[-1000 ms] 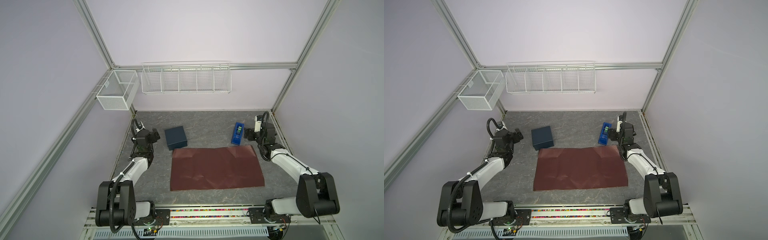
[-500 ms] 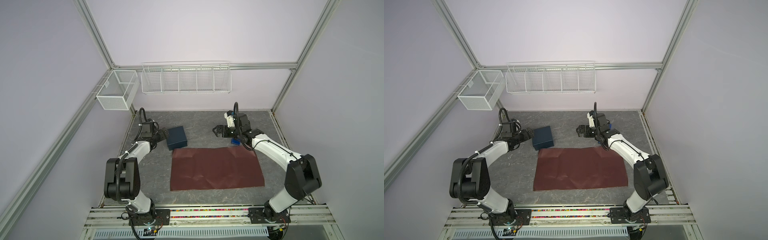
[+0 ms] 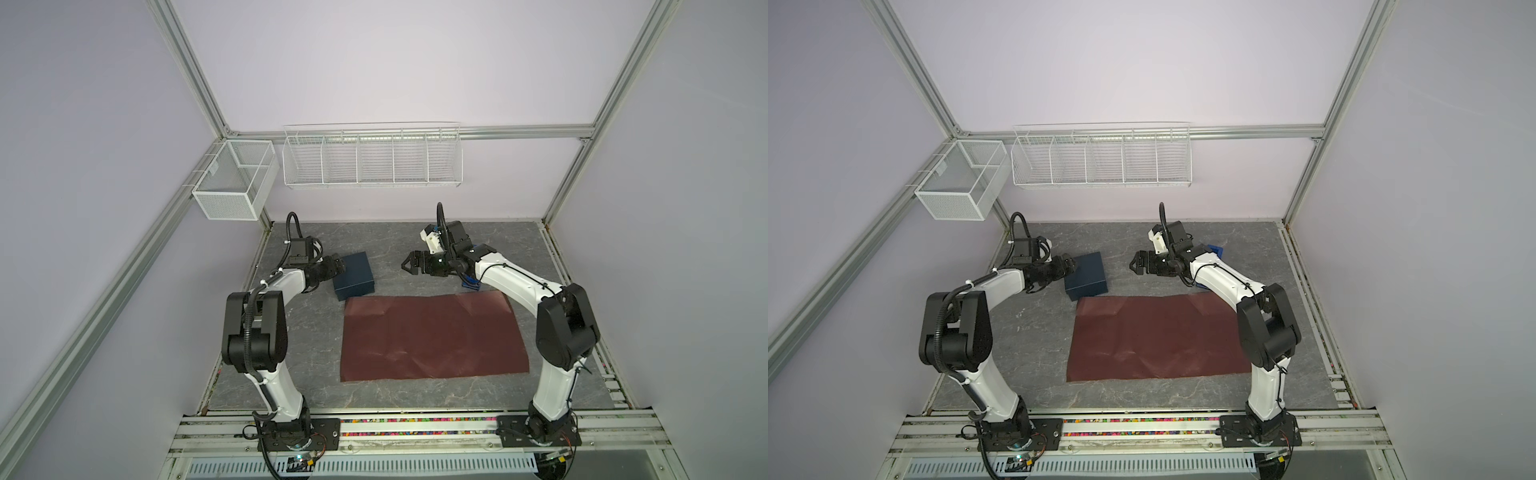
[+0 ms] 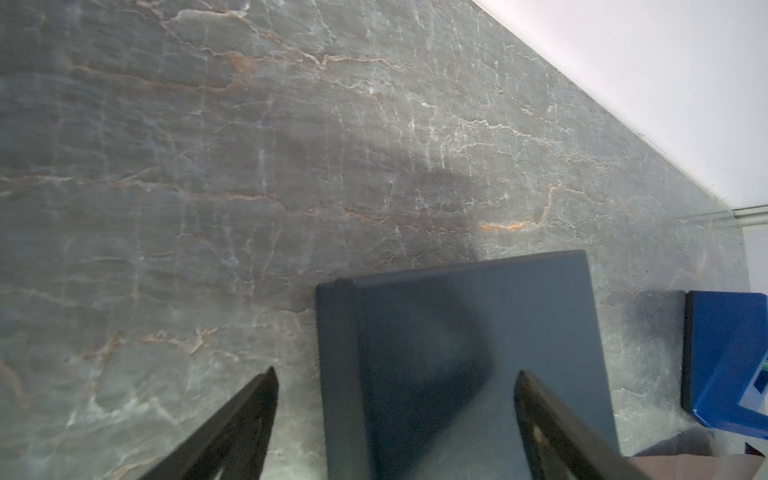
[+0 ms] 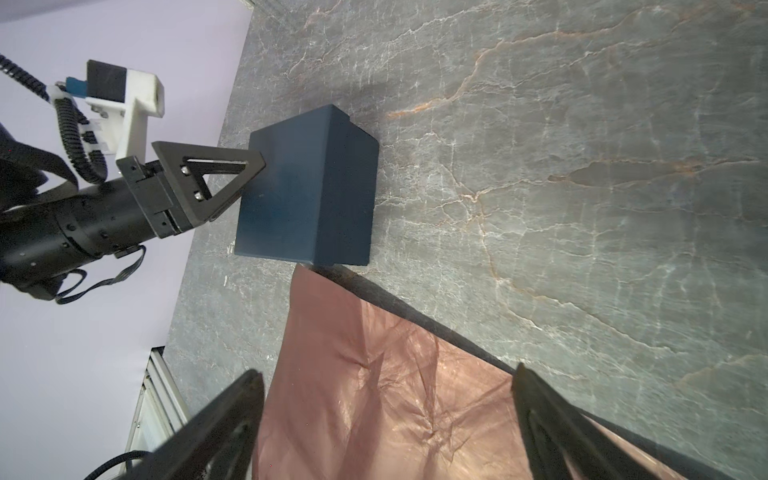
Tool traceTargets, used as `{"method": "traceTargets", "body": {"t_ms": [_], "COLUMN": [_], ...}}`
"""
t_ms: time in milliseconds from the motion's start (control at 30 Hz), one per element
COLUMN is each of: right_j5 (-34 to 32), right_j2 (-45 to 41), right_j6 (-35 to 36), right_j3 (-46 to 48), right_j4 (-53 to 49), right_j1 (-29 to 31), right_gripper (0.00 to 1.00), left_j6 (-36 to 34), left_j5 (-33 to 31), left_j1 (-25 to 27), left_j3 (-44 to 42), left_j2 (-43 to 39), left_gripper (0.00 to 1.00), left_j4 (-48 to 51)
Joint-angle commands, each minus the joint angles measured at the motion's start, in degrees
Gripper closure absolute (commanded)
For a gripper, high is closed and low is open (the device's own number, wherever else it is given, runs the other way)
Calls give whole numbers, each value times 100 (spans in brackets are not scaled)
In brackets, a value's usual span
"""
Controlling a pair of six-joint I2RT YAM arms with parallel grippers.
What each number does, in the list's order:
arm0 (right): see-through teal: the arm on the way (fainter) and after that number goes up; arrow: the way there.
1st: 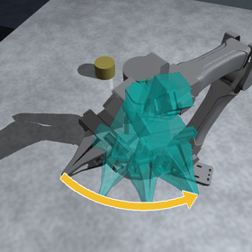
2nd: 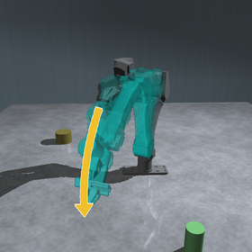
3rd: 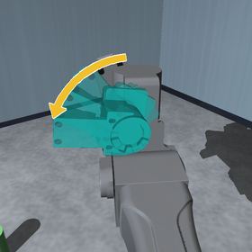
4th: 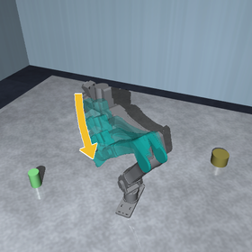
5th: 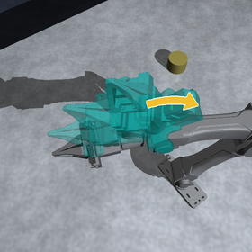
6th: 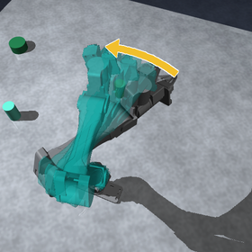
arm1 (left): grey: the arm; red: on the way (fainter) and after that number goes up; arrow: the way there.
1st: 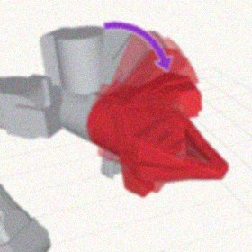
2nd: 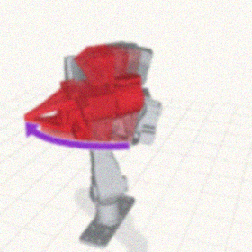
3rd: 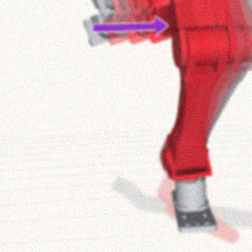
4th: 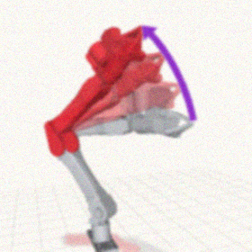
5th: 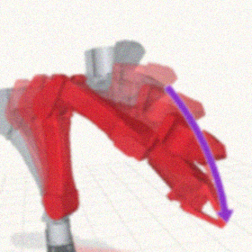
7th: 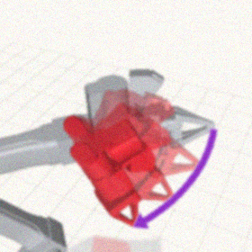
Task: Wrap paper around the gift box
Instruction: 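Reach both grippers to opposite sides of the dark blue box, then close both grippers on the box sides and lift it slightly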
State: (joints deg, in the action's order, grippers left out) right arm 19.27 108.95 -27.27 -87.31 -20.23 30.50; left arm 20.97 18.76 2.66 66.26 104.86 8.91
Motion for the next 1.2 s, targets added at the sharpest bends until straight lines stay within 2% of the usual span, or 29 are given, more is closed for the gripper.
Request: {"method": "traceTargets", "body": {"t_ms": [0,333,600,833,1000,1167], "right_j5": [273,552,966,1425,1749,1723], "right_j2": [237,711,960,1299,1761,2085], "right_j6": [-194,-195,-657,-1384,-1533,-1550], "right_j3": [-311,-768,-653,-444,-832,-1159], "right_j4": [-281,-601,-337,617,664,560], "right_j1": [35,33,-9,-26,-7,10], "right_gripper": [4,7,8,18,27,36], "left_j6": [136,354,890,610,411,630], "left_j5": [400,502,688,475,430,1013], "left_j1": [6,683,1068,1079,973,661], "left_j3": [265,904,1075,968,748,323], "left_j2": [212,666,802,502,293,164], "left_gripper": [12,15,15,15,13,13], "left_j4": [34,155,-9,537,737,305]}}
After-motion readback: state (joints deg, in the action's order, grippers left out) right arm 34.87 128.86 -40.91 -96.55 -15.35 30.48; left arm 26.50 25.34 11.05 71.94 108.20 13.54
